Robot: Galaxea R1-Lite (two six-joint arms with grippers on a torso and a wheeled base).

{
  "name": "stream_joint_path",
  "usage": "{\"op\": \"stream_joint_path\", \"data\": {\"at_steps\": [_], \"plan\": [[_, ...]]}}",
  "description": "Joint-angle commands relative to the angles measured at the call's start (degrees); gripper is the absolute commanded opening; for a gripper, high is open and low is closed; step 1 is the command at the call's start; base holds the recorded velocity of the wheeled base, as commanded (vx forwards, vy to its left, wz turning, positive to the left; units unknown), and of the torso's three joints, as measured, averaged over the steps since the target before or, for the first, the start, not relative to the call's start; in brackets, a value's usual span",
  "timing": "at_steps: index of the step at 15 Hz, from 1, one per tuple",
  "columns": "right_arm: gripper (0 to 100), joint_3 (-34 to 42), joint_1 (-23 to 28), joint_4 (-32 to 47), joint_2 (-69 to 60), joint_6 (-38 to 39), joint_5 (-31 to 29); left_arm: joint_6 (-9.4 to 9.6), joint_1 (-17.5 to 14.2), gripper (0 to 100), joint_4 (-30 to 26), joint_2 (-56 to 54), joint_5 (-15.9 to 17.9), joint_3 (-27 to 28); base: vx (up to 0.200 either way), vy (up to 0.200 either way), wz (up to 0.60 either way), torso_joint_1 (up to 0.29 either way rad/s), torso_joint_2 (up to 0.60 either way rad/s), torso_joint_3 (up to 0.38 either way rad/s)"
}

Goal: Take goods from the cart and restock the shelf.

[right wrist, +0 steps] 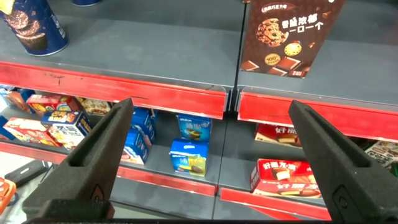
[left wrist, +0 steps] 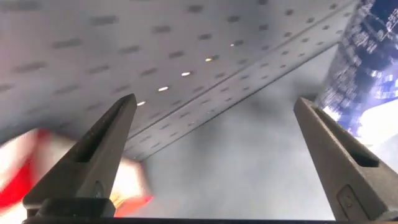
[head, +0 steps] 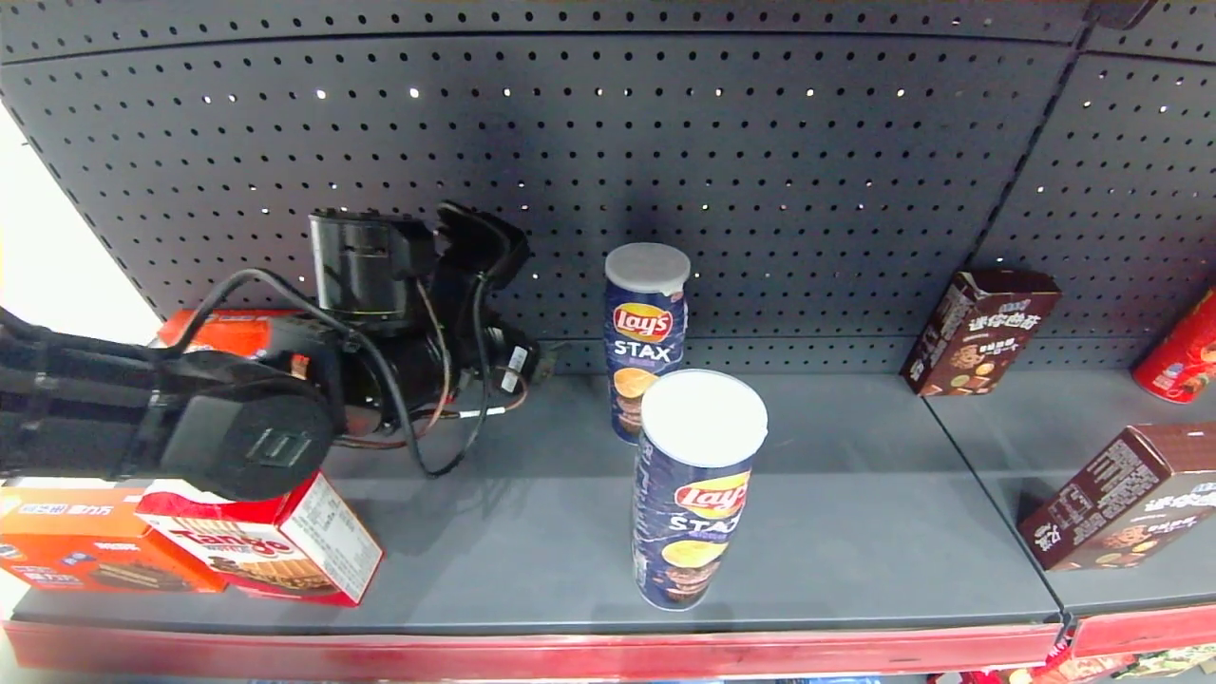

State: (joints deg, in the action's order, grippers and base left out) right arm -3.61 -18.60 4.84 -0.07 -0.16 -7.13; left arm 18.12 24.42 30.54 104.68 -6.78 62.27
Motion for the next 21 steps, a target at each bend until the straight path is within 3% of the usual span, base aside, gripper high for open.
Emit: {"op": "stream_joint_path", "data": {"at_steps": [1, 5, 9, 11, 16, 21], "plan": [[100, -3.33, -0.56, 0.79, 0.78, 0.51, -0.6, 0.08, -2.71, 100, 0.05, -10.29, 0.01, -6.37, 0.0, 0.0, 0.0, 0.0, 0.0, 0.0], [100, -18.45, -7.41, -0.62, 22.05, -2.21, 1.07, 0.17, -4.12, 100, 0.05, -17.41, 0.01, -11.82, 0.0, 0.0, 0.0, 0.0, 0.0, 0.0], [100, -30.14, -8.47, -1.68, 41.29, -4.06, 2.21, 0.08, -4.29, 100, 0.05, -20.57, 0.01, -14.54, 0.0, 0.0, 0.0, 0.0, 0.0, 0.0], [100, -31.11, -8.82, -4.58, 50.7, -3.97, 4.41, 0.08, -4.29, 100, 0.58, -21.18, 0.1, -15.78, 0.0, 0.0, 0.0, 0.0, 0.0, 0.0], [100, -30.05, -16.2, -17.76, 68.54, -4.06, 5.2, -0.01, -5.87, 100, 3.74, -21.8, 0.27, -17.8, 0.0, 0.0, 0.0, 0.0, 0.0, 0.0], [100, -35.68, -18.49, -18.46, 79.35, -4.24, 5.02, -1.15, -6.49, 100, 4.44, -22.06, 0.45, -18.59, 0.0, 0.0, 0.0, 0.0, 0.0, 0.0]]}}
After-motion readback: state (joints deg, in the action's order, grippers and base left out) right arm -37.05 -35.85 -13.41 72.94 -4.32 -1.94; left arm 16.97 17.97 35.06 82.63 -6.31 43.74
